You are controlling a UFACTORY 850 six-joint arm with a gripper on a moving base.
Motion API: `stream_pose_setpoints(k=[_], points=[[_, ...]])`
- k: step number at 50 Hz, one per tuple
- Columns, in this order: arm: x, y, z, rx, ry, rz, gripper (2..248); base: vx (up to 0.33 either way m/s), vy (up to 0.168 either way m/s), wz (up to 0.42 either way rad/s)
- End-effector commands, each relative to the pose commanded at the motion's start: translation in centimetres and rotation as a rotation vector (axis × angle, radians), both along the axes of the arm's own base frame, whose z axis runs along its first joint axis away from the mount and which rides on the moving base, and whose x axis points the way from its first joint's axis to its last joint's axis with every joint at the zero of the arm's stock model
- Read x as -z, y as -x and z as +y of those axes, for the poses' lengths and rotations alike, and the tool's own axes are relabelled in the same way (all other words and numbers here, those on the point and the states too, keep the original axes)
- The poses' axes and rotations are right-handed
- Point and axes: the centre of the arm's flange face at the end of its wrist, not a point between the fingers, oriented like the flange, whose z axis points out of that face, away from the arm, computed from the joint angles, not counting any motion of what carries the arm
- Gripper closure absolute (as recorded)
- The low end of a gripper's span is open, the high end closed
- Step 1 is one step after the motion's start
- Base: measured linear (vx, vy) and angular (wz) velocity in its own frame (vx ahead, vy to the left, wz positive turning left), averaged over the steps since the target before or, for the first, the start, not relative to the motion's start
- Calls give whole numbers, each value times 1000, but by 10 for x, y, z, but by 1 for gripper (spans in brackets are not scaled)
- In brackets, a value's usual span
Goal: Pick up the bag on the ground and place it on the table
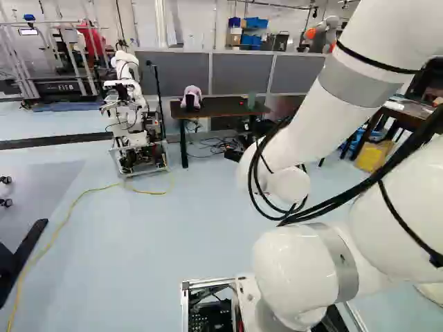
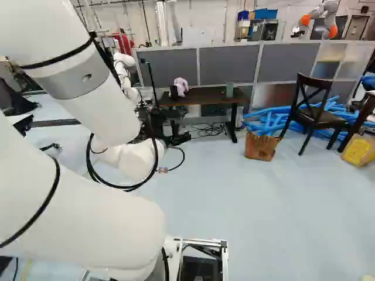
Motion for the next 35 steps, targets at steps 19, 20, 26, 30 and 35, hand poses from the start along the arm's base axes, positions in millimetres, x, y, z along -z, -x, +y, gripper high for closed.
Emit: stream_pose_setpoints(k=[19,20,26,30,35], points=[[0,0,0,0,0,0,3,2,0,0],[0,0,0,0,0,0,3,25,-6,3],[0,0,0,0,0,0,3,30,-1,1],[0,0,0,0,0,0,3,30,-2,-2],[0,0,0,0,0,0,3,47,-1,-3]])
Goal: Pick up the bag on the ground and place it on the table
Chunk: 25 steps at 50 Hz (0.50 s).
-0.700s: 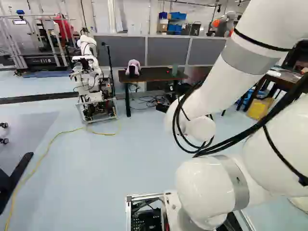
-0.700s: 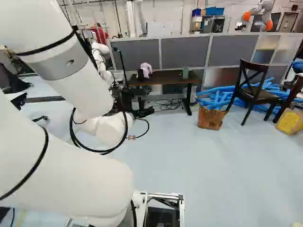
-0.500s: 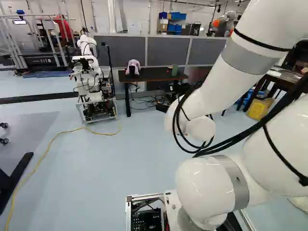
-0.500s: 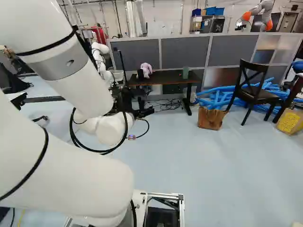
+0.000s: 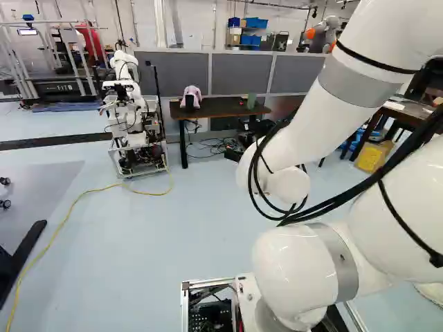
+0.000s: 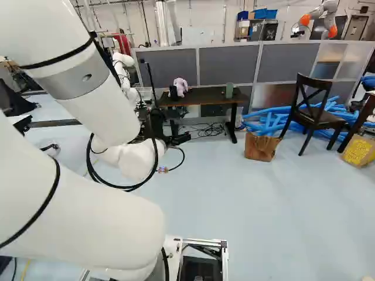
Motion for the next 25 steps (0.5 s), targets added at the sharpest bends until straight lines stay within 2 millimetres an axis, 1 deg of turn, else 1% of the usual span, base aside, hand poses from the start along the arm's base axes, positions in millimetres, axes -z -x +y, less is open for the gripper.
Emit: stream_pose_setpoints(k=[7,25], points=[[0,0,0,0,0,0,3,89,-6,16],[0,0,0,0,0,0,3,101,-36,-1]])
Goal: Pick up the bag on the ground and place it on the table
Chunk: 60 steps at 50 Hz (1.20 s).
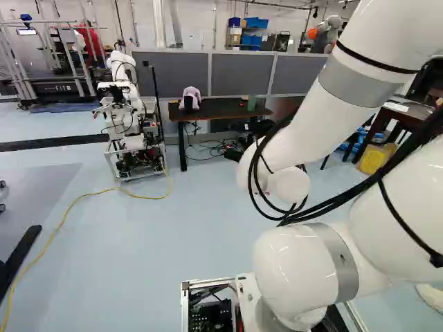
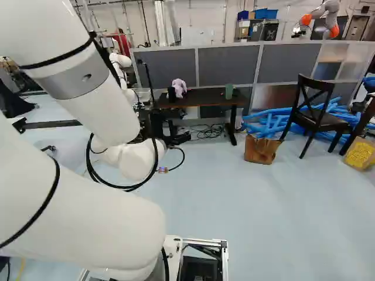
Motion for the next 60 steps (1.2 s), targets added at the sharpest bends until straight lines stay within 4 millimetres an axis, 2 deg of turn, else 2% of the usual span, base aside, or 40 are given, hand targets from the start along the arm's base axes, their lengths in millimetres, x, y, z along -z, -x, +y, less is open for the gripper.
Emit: stream_pose_setpoints(k=[12,46,60], points=[[0,0,0,0,0,0,3,122,-58,-67],[0,0,0,0,0,0,3,135,-113,-335],[0,0,0,0,0,0,3,163,-53,-35]])
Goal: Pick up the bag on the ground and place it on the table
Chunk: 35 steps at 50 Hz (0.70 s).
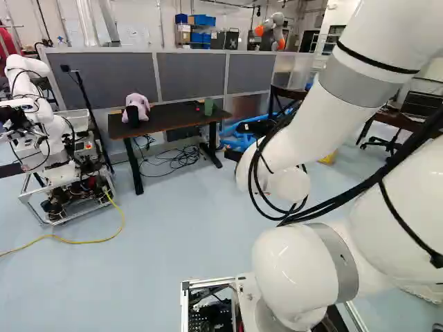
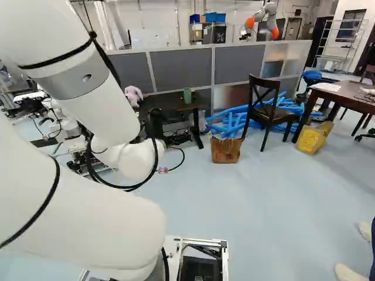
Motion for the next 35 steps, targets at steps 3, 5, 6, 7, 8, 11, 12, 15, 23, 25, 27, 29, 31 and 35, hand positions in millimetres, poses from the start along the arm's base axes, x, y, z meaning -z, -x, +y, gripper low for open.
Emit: stream_pose_setpoints(k=[3,5,6,7,8,11,12,15,23,25,27,29,31,35], points=[[0,0,0,0,0,0,3,180,-47,-8],[0,0,0,0,0,0,3,178,-49,-2],[0,0,0,0,0,0,3,175,-55,-1],[0,0,0,0,0,0,3,207,-62,-12],[0,0,0,0,0,0,3,184,-51,-9],[0,0,0,0,0,0,3,194,-58,2],[0,0,0,0,0,0,3,217,-71,-7],[0,0,0,0,0,0,3,191,-63,5],[0,0,0,0,0,0,3,198,-85,6],[0,0,0,0,0,0,3,192,-89,7],[0,0,0,0,0,0,3,203,-101,3],[0,0,0,0,0,0,3,192,-96,0],[0,0,0,0,0,0,3,215,-98,4],[0,0,0,0,0,0,3,194,-95,-1]])
